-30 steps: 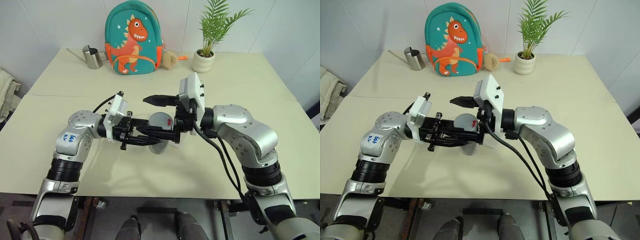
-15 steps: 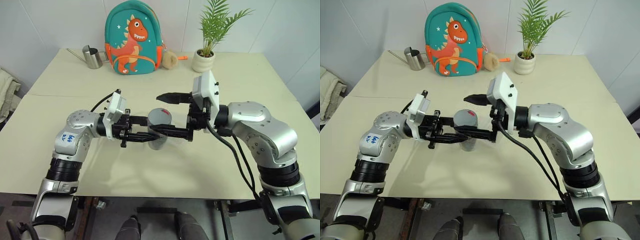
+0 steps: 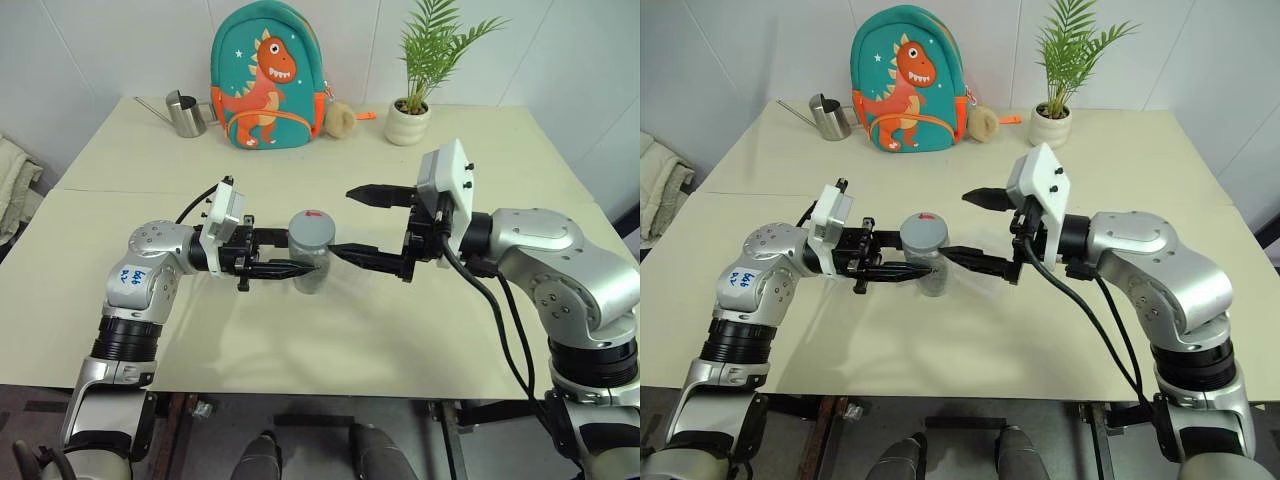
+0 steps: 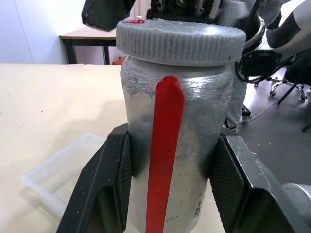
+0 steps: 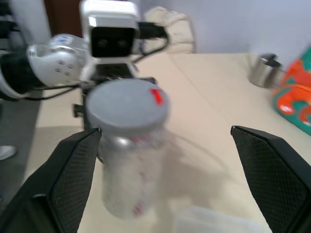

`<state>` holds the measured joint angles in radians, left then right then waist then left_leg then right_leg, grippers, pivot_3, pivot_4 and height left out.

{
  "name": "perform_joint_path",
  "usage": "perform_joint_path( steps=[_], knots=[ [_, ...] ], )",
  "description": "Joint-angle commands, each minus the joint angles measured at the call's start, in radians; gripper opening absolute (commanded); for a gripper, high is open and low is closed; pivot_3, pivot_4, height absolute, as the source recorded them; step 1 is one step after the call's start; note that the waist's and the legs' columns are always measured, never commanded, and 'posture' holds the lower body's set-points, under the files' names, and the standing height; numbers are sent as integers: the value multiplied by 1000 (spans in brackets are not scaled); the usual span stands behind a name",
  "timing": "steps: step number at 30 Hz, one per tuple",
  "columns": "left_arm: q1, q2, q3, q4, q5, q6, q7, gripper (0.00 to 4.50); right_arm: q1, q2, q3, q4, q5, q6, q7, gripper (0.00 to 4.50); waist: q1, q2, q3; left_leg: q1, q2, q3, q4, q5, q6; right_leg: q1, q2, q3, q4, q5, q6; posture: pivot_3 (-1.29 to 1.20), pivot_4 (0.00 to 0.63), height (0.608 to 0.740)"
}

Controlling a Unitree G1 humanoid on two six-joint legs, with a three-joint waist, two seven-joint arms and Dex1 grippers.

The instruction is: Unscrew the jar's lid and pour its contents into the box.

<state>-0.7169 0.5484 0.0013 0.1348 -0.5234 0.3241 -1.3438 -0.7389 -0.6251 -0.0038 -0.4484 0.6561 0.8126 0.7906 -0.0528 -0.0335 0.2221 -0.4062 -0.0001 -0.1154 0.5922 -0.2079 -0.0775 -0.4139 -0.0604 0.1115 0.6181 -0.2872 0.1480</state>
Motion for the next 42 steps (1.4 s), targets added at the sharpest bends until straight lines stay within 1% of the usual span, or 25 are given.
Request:
perform_joint_path(
  steps=[1, 8, 13, 18, 22, 31, 42],
  knots=[
    [-15, 1, 13, -2, -8, -20, -7, 1845, 6, -28, -43, -57, 28, 14, -17, 4483, 0, 0, 0, 0, 0, 0, 0, 0, 0, 0, 0, 0, 0, 0, 0, 0, 150, 740],
    [-21, -1, 15, 14, -10, -16, -3, 1845, 9, -65, -83, -78, 61, 39, -42, 4483, 1, 0, 0, 0, 0, 0, 0, 0, 0, 0, 0, 0, 0, 0, 0, 0, 150, 740],
    [-37, -8, 10, 35, -9, -18, -9, 1845, -29, -41, -108, -63, 101, 55, -87, 4483, 0, 0, 0, 0, 0, 0, 0, 0, 0, 0, 0, 0, 0, 0, 0, 0, 150, 740],
    [-54, -24, 2, 54, -5, -26, -21, 1845, -81, 72, -90, -42, 153, 59, -152, 4483, -2, 0, 0, 0, 0, 0, 0, 0, 0, 0, 0, 0, 0, 0, 0, 0, 150, 740],
    [-64, -35, -1, 64, -7, -32, -32, 1845, -98, 139, -25, -26, 161, 58, -145, 4483, -2, 0, 0, 0, 0, 0, 0, 0, 0, 0, 0, 0, 0, 0, 0, 0, 150, 740],
    [-69, -37, -10, 71, 6, -51, -49, 1845, -147, 213, 90, 59, 85, 1, -119, 4483, -2, 0, 0, 0, 0, 0, 0, 0, 0, 0, 0, 0, 2, 0, 0, 0, 150, 740],
    [-58, -39, -9, 60, 15, -57, -41, 1845, -153, 276, 126, 92, 40, -9, -130, 4483, -3, 0, 0, 0, 0, -1, 0, 0, 0, -1, 0, -1, 2, 0, 0, 0, 150, 740]
  ],
)
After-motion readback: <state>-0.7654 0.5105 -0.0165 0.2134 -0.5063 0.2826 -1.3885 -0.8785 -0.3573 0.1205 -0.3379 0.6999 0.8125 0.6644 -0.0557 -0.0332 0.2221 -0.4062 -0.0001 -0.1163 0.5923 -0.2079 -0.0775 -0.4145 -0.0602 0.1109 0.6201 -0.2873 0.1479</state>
